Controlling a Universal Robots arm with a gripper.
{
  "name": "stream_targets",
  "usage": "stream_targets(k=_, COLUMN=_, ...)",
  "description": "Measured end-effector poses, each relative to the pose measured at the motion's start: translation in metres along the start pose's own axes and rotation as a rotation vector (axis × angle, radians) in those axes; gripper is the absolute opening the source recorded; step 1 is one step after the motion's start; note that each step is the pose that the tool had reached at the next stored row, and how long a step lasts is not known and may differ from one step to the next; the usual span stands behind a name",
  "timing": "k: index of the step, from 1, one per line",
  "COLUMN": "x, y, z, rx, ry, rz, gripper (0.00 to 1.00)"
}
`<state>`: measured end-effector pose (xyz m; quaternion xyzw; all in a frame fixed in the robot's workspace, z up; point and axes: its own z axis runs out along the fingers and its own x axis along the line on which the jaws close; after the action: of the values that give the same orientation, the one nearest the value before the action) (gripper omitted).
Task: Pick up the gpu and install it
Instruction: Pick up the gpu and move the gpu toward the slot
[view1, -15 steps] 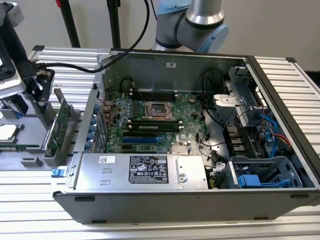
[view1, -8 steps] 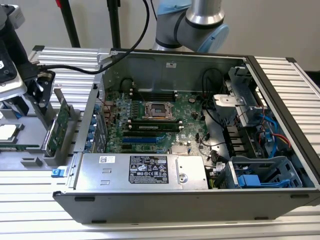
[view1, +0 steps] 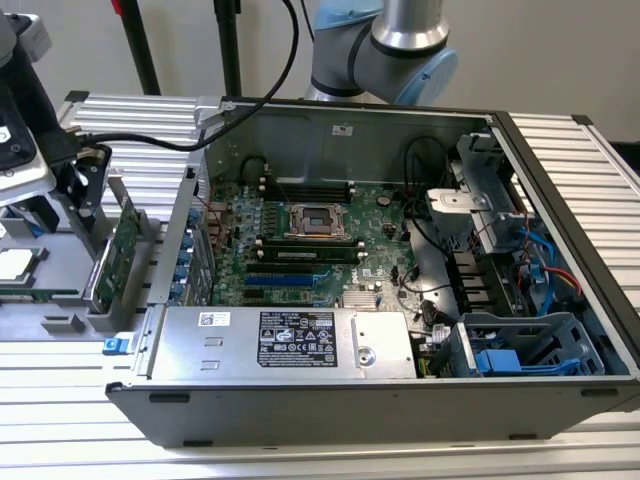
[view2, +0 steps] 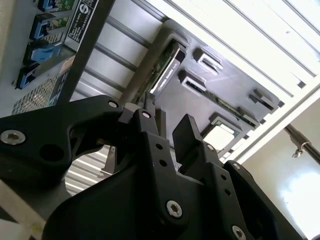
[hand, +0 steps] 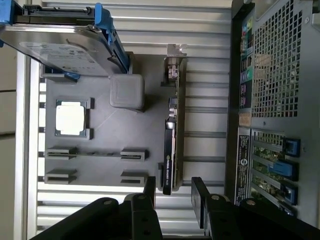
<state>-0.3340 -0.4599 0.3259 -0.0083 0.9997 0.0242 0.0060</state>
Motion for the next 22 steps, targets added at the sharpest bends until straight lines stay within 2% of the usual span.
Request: stream_targets(k=22, x=0.0001, y=-0.0004, z=0.0081, rx=0.0, ry=-0.0001, rz=0.0, gripper=1.0)
